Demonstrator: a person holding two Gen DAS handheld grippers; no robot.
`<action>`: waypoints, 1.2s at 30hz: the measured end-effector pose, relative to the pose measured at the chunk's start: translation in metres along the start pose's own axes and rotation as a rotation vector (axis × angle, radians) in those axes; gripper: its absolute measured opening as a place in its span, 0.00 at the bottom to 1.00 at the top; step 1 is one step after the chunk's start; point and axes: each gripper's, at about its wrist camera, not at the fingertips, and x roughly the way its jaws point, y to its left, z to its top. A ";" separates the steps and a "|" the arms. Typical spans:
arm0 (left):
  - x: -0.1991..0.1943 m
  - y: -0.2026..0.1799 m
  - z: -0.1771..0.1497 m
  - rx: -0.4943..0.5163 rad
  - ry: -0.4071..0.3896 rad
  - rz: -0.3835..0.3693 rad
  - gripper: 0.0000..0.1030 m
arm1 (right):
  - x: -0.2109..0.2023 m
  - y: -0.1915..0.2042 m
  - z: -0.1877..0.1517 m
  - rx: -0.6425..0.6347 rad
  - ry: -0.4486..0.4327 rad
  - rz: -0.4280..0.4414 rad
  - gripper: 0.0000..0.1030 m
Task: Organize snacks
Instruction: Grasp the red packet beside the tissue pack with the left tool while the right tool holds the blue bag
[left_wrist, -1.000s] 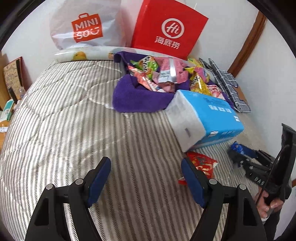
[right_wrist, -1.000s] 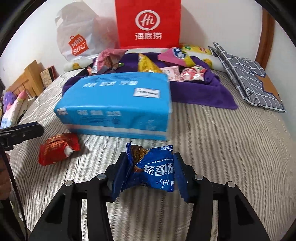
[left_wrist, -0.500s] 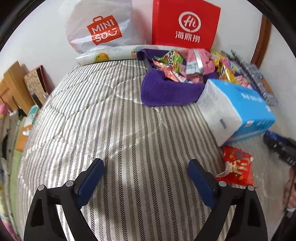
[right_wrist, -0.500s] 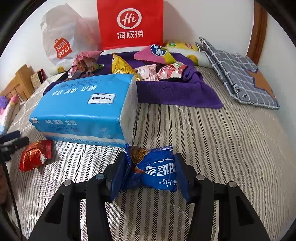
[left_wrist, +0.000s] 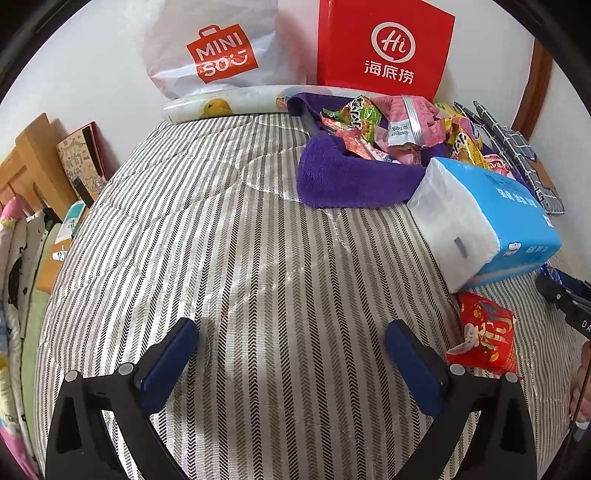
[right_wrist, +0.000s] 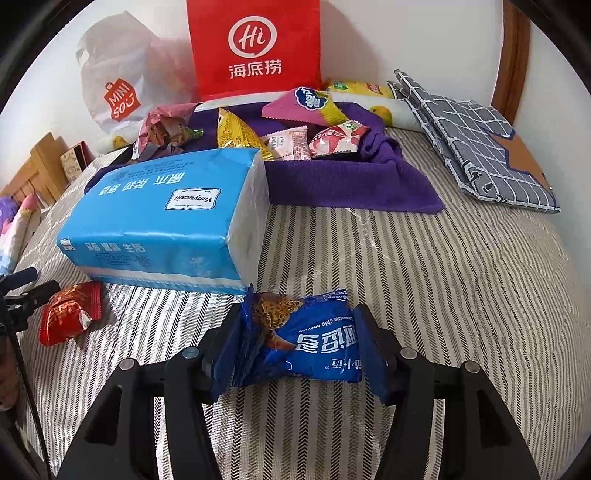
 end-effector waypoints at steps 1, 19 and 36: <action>0.000 0.001 0.000 -0.002 0.000 -0.005 0.99 | 0.000 0.000 0.000 0.000 0.000 0.001 0.57; -0.008 -0.010 -0.006 0.062 0.016 -0.032 0.98 | -0.002 -0.005 -0.001 0.016 -0.005 0.036 0.58; -0.038 -0.034 0.005 0.103 -0.072 -0.260 0.98 | -0.003 -0.006 -0.002 0.020 -0.007 0.053 0.58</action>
